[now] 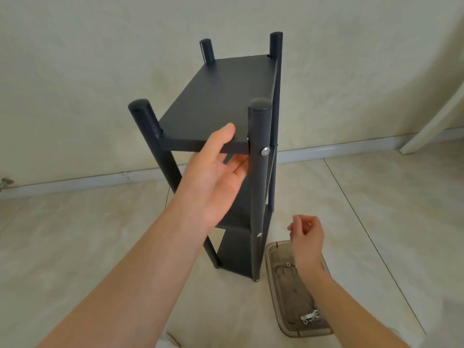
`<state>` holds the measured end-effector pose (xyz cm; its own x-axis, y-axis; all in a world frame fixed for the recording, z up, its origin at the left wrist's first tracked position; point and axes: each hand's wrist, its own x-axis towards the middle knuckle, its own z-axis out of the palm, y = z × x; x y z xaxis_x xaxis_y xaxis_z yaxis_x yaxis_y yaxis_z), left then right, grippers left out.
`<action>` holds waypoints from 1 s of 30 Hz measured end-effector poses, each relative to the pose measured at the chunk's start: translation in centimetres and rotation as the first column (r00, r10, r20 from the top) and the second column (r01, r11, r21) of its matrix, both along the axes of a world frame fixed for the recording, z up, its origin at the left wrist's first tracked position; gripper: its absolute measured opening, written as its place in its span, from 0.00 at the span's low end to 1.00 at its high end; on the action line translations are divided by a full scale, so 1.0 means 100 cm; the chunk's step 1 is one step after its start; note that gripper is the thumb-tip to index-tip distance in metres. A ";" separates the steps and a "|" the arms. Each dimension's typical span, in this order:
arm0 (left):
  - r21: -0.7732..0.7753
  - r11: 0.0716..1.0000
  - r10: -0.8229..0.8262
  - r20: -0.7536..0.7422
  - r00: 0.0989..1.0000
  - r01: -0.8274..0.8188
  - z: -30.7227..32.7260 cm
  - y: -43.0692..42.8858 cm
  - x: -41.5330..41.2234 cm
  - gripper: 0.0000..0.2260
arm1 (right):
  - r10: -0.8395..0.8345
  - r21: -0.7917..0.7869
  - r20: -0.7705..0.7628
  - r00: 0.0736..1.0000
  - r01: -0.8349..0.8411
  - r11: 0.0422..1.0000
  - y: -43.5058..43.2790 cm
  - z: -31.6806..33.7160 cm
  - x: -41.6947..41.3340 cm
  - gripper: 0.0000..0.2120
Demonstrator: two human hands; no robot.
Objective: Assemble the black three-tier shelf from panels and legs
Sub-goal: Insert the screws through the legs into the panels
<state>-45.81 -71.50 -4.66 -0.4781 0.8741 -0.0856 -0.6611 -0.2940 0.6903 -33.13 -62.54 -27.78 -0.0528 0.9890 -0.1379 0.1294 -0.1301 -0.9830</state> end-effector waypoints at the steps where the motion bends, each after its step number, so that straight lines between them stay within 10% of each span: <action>1: -0.013 1.000 0.002 0.003 1.000 -0.002 0.001 0.000 0.000 0.17 | 0.003 0.029 -0.073 0.997 -0.001 1.000 -0.001 0.024 -0.011 0.02; 17: -0.091 0.996 -0.009 -0.041 0.999 0.005 0.001 -0.026 -0.006 0.16 | 0.222 0.007 -0.435 0.873 -0.243 0.970 -0.060 0.122 -0.058 0.09; 30: -0.043 0.996 0.070 -0.063 0.996 -0.073 -0.003 -0.100 -0.013 0.21 | 0.408 0.082 -0.406 0.818 -0.413 0.907 -0.119 0.135 -0.059 0.11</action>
<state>-47.09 -81.52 -5.01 -0.5446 0.8335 -0.0931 -0.5955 -0.3061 0.7428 -38.99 -74.49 -14.33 -0.5065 0.8619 -0.0234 -0.2352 -0.1643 -0.9580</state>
